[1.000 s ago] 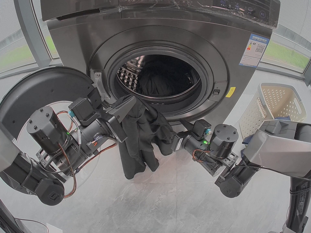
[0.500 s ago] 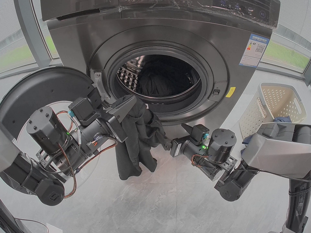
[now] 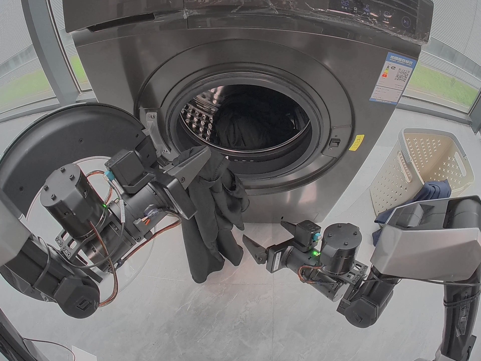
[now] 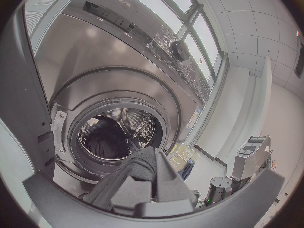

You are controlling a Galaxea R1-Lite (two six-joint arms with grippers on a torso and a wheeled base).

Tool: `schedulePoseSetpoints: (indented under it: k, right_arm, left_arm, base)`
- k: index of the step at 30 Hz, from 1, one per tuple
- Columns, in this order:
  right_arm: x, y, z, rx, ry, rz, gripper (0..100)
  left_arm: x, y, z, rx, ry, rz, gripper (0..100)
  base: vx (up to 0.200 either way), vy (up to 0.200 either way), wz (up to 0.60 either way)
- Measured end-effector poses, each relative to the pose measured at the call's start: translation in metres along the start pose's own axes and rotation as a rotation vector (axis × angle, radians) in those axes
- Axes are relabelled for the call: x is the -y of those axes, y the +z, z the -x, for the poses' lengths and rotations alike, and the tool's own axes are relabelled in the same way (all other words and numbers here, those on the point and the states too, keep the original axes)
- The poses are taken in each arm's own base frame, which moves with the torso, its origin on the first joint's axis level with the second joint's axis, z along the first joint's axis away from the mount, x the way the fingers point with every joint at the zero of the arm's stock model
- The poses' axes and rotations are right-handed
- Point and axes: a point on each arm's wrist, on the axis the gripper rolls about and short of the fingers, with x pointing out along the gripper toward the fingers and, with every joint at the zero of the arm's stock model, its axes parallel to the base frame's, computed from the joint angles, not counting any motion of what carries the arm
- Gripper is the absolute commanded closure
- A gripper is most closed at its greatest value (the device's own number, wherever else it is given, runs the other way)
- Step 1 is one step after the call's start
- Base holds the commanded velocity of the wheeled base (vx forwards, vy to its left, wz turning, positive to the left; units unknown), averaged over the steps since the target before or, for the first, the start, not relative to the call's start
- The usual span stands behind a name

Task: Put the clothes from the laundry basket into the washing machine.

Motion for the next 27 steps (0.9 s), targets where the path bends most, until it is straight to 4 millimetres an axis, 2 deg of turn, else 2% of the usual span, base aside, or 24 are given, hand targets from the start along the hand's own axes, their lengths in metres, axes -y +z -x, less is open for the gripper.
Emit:
schedulePoseSetpoints:
  k: [8, 15, 20, 27]
  right_arm:
    - [0.006, 0.024, 0.0, 0.074, -0.011, 0.0, 0]
    - [0.003, 0.046, -0.011, 0.167, -0.002, -0.007, 0]
    - [-0.007, 0.043, -0.023, 0.185, 0.026, -0.009, 0]
    - [-0.021, 0.022, -0.031, 0.148, 0.054, -0.007, 0]
  left_arm:
    - [0.0, -0.001, 0.001, -0.005, -0.002, 0.0, 100]
    - [0.001, -0.002, 0.001, -0.011, -0.007, 0.001, 100]
    - [0.001, -0.002, 0.002, -0.013, -0.008, 0.001, 100]
    - [0.001, -0.001, 0.001, -0.008, -0.006, 0.0, 100]
  base:
    - [0.0, 0.0, 0.0]
    - [0.0, 0.0, 0.0]
    - [0.0, 0.0, 0.0]
    - [0.0, 0.0, 0.0]
